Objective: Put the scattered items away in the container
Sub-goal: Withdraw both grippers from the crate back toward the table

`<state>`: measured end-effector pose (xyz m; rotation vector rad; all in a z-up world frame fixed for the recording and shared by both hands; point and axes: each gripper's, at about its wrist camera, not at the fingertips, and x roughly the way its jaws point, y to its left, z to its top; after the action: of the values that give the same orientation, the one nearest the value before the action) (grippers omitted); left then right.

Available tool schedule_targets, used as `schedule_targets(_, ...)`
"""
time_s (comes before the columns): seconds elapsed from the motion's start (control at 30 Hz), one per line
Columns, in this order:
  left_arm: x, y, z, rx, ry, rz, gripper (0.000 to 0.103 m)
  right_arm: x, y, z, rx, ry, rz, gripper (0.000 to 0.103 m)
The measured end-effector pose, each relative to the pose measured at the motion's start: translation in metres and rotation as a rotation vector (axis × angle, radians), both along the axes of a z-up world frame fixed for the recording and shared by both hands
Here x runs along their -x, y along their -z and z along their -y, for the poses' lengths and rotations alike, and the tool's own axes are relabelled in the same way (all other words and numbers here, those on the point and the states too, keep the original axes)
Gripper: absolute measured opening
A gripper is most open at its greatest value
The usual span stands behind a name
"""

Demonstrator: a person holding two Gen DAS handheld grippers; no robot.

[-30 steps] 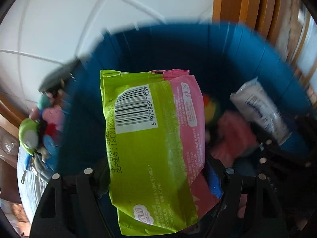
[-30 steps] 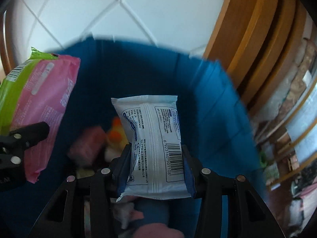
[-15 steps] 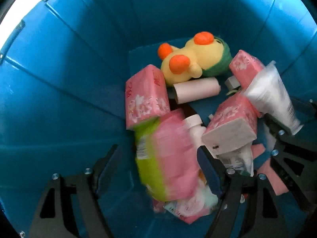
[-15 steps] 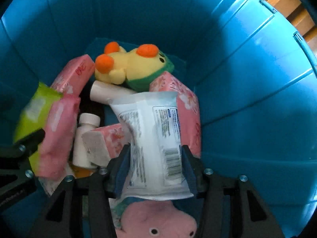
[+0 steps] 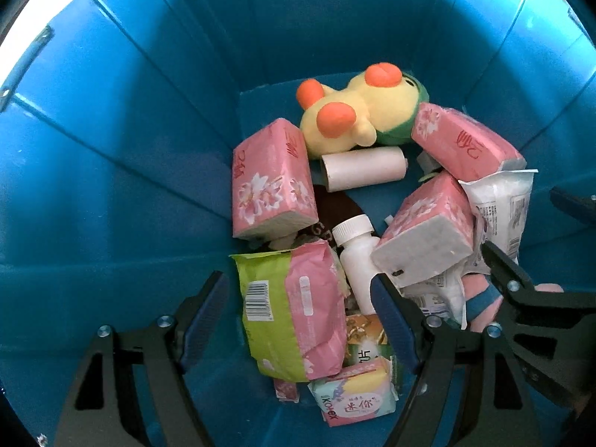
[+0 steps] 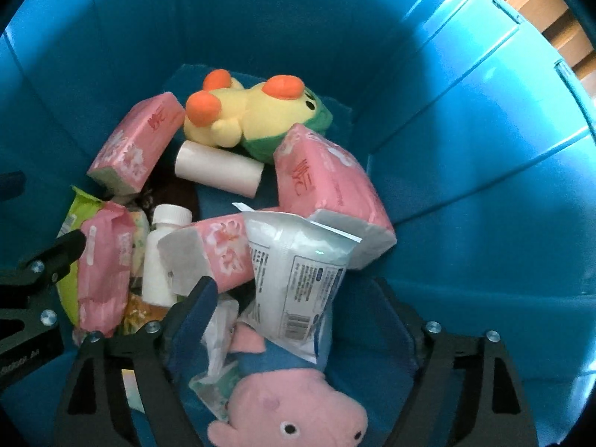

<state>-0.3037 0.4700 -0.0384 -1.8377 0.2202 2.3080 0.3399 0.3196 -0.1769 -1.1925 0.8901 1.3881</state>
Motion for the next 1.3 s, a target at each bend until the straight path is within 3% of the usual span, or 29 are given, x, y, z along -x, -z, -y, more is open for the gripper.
schedule_targets(0.13, -0.009, -0.018, 0.009, 0.009, -0.017, -0.080, 0.078, -0.005, -0.025, 0.006, -0.080, 0.022, -0.050, 0.087)
schedule_targets(0.33, -0.042, -0.076, 0.028, -0.129, -0.024, -0.254, 0.078, -0.009, -0.087, 0.044, -0.251, -0.001, -0.101, 0.096)
schedule_targets(0.5, -0.103, -0.123, 0.042, -0.185, 0.013, -0.443, 0.078, -0.019, -0.125, 0.097, -0.419, 0.020, -0.160, 0.101)
schedule_targets(0.67, -0.154, -0.145, 0.051, -0.221, -0.010, -0.572, 0.087, -0.024, -0.134, 0.138, -0.515, 0.055, -0.184, 0.103)
schedule_targets(0.9, -0.191, -0.157, 0.066, -0.203, -0.103, -0.651, 0.087, -0.022, -0.127, 0.166, -0.550, 0.054, -0.271, 0.103)
schedule_targets(1.0, -0.210, -0.163, 0.084, -0.162, -0.177, -0.698, 0.087, -0.016, -0.123, 0.171, -0.551, 0.040, -0.319, 0.103)
schedule_targets(1.3, -0.252, -0.160, 0.182, -0.127, -0.400, -0.742, 0.087, 0.030, -0.150, 0.182, -0.614, -0.040, -0.379, 0.103)
